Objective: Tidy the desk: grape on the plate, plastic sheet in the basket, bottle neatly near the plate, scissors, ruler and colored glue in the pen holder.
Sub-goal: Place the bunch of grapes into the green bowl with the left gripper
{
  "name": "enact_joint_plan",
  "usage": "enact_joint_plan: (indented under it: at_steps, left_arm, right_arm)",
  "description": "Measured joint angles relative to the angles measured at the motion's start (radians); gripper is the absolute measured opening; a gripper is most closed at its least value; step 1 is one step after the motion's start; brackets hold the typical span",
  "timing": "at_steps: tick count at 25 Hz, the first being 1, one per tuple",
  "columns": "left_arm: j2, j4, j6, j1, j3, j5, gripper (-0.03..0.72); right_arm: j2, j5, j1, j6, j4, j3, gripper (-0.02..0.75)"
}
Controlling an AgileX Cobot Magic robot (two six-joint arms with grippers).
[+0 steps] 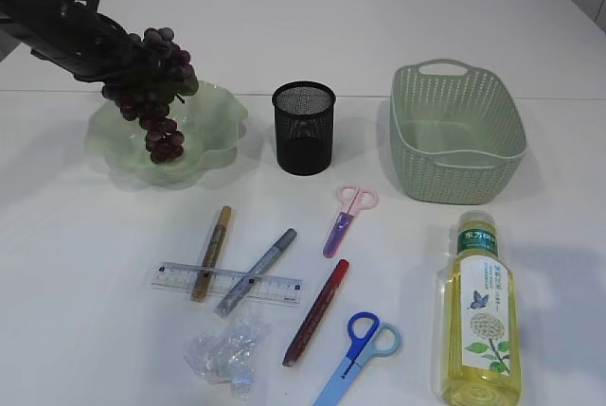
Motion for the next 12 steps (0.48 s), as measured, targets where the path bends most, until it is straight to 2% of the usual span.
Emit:
enact_joint_plan:
  at_steps: [12]
  left_arm:
    - [0.025, 0.000, 0.000, 0.000, 0.000, -0.006, 0.156]
  right_arm:
    - [0.002, 0.000, 0.000, 0.000, -0.011, 0.000, 0.489]
